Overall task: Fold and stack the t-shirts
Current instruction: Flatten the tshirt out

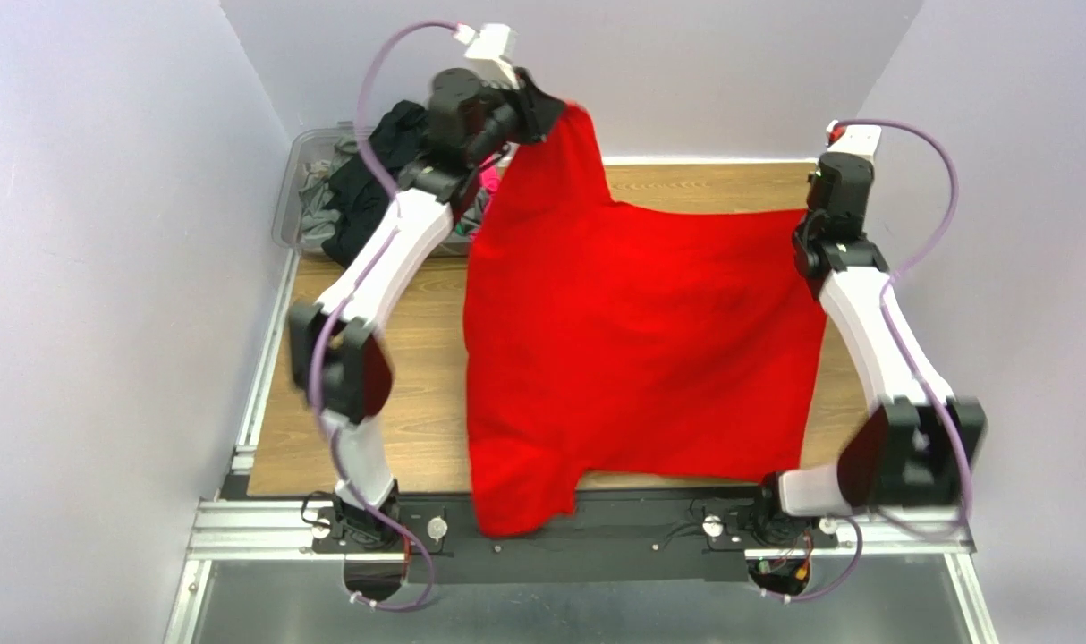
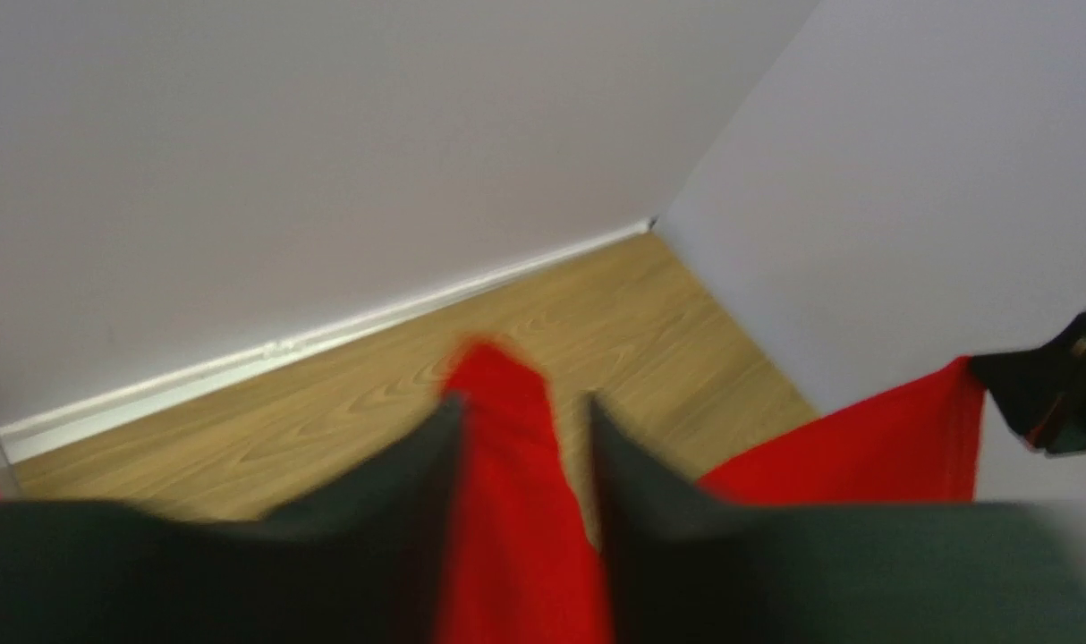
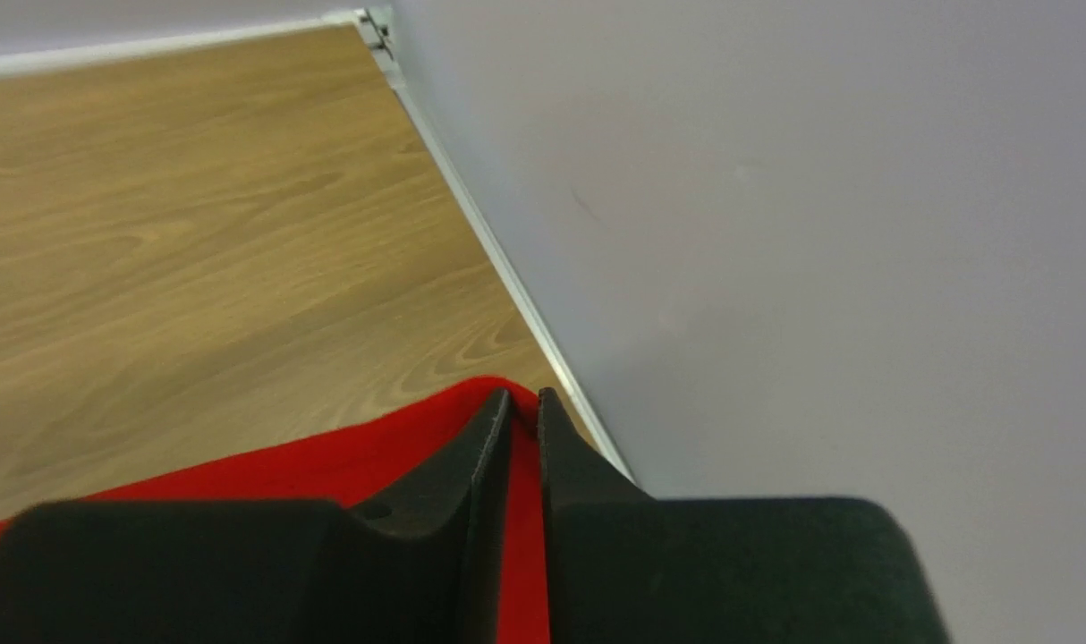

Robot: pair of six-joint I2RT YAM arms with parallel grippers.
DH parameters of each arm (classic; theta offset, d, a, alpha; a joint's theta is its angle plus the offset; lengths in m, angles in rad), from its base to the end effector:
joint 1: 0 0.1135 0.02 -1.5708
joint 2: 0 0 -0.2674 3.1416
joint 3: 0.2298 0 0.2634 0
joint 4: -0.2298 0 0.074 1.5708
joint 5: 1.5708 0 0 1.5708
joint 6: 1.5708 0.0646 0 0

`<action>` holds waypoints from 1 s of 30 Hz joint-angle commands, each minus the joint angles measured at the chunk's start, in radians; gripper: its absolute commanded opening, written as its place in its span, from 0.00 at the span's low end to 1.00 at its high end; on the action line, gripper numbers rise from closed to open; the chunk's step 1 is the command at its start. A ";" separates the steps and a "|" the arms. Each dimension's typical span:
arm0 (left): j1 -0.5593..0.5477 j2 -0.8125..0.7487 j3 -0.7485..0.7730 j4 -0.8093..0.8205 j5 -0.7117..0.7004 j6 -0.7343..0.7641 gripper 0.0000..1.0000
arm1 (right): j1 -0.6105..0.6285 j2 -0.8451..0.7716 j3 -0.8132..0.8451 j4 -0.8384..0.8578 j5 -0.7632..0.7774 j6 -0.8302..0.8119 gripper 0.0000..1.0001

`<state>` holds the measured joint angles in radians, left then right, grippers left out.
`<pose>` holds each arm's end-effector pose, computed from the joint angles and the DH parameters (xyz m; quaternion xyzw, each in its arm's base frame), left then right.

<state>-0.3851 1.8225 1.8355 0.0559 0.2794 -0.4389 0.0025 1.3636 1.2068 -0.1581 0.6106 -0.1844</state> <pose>0.4363 -0.1961 0.4452 0.0836 0.6782 -0.3770 0.6253 0.3485 -0.0362 0.3551 0.1038 0.7849 -0.2931 0.5359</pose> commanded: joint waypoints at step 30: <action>-0.166 -0.284 -0.824 -0.096 -0.200 -0.109 0.98 | -0.056 0.016 -0.329 -0.193 -0.741 0.566 1.00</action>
<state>-0.5449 1.6043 1.0519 -0.0589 0.1425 -0.5220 -0.0570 1.4494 0.9382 -0.2939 -0.0341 0.3012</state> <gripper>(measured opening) 0.974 0.998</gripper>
